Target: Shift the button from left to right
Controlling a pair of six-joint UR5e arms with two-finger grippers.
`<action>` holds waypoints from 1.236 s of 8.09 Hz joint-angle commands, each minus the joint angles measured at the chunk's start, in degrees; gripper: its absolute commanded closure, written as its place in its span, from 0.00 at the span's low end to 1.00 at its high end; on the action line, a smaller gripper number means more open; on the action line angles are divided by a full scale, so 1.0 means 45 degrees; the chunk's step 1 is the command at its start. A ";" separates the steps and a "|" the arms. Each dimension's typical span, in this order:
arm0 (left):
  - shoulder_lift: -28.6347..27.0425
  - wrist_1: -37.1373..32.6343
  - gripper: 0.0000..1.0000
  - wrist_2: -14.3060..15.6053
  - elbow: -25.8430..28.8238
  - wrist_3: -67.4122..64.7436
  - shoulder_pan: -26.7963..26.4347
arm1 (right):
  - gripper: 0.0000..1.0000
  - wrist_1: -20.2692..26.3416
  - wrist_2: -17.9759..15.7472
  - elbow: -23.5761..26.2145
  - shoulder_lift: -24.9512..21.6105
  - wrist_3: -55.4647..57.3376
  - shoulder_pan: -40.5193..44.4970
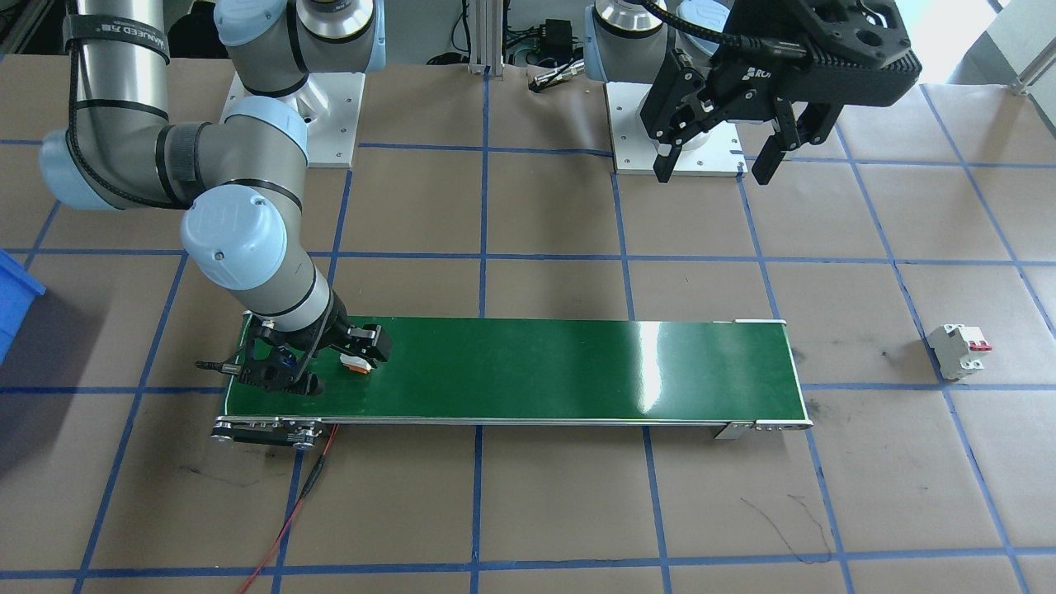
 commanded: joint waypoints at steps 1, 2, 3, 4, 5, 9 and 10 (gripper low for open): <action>0.0007 0.0004 0.00 0.0001 0.0006 0.0000 0.0013 | 0.44 -0.0028 -0.0386 -0.0041 0.0137 -0.0089 0.0005; 0.0026 0.0004 0.00 0.0001 0.0006 0.0000 0.0013 | 0.86 0.0166 -0.0851 -0.0041 0.0059 -0.0225 -0.0034; 0.0045 0.0004 0.00 0.0001 0.0006 0.0000 0.0052 | 1.00 0.0497 -0.1397 -0.0041 -0.0038 -0.1058 -0.0112; 0.0046 -0.0015 0.00 0.0001 0.0006 0.0000 0.0052 | 1.00 0.0809 -0.1383 -0.0060 -0.0078 -0.1434 -0.0383; 0.0046 0.0004 0.00 0.0001 0.0006 0.0019 0.0071 | 1.00 0.0774 -0.1383 -0.0138 -0.0155 -0.2694 -0.0772; 0.0046 -0.0016 0.00 0.0001 -0.0014 0.0020 0.0071 | 1.00 0.2276 -0.1868 -0.1660 -0.1014 -1.0263 -0.5334; 0.0046 -0.0016 0.00 0.0001 -0.0014 0.0020 0.0071 | 1.00 0.2219 -0.2161 -0.1759 -0.1054 -1.2741 -0.6642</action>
